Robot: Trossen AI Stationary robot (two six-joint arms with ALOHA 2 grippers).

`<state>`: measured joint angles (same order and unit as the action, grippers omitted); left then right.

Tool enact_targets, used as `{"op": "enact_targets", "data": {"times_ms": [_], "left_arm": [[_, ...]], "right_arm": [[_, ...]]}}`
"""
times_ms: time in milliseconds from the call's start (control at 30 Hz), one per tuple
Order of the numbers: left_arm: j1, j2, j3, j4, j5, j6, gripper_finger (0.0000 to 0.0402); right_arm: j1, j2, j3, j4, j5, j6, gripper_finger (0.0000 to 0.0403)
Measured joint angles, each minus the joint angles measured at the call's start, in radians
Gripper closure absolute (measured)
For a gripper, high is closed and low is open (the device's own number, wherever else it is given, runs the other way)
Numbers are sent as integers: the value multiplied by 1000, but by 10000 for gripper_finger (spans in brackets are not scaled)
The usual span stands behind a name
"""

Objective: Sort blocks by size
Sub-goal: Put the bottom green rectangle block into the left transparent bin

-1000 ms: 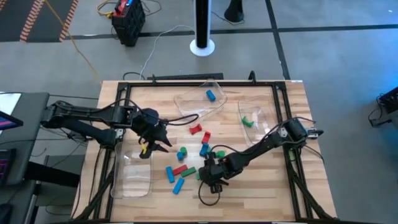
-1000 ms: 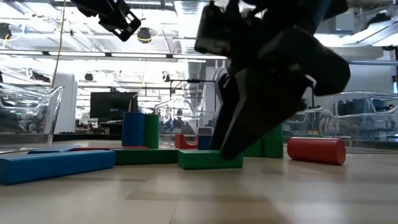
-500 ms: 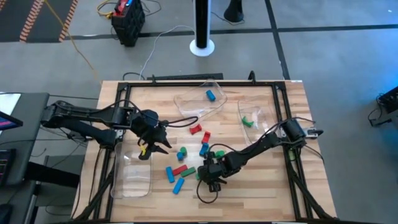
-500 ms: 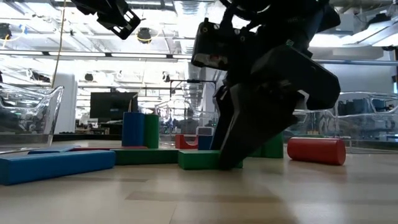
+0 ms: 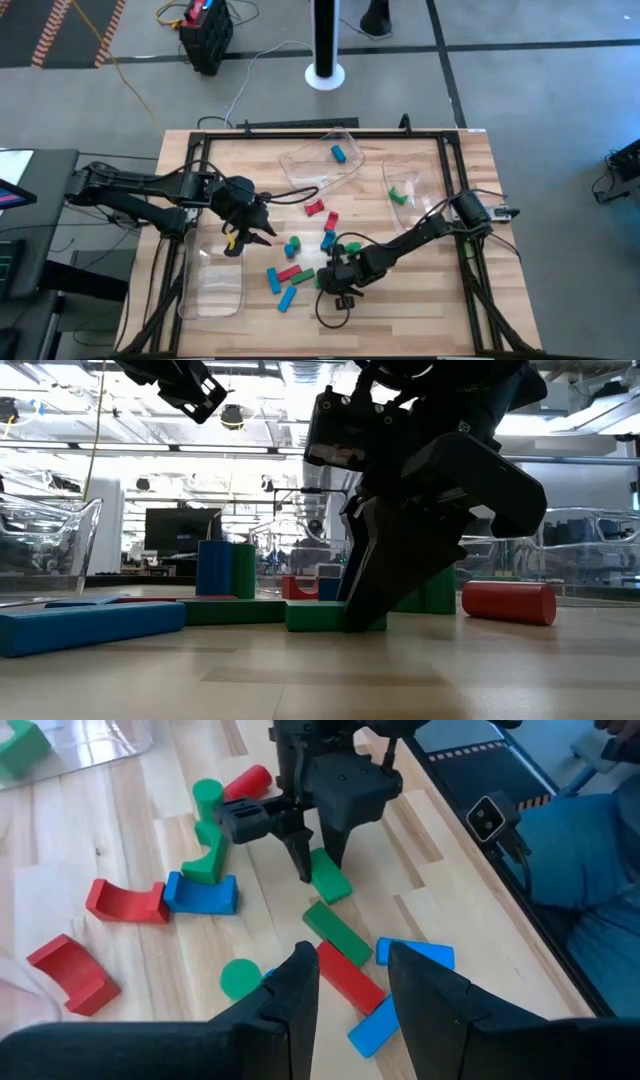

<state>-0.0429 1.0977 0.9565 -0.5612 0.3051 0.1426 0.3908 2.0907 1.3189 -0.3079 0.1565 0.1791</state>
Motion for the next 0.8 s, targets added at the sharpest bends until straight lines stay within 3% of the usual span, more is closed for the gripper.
{"op": "enact_targets", "data": {"times_ms": [233, 567, 800], "left_arm": [[0, 0, 0, 10, -5, 21, 283], [-26, 0, 0, 95, -4, 25, 283], [-40, 0, 0, 144, -4, 11, 283]], "right_arm": [[0, 11, 115, -163, 57, -21, 248], [10, 9, 332, -405, 269, -128, 248], [22, 8, 493, -544, 477, -216, 248]]}}
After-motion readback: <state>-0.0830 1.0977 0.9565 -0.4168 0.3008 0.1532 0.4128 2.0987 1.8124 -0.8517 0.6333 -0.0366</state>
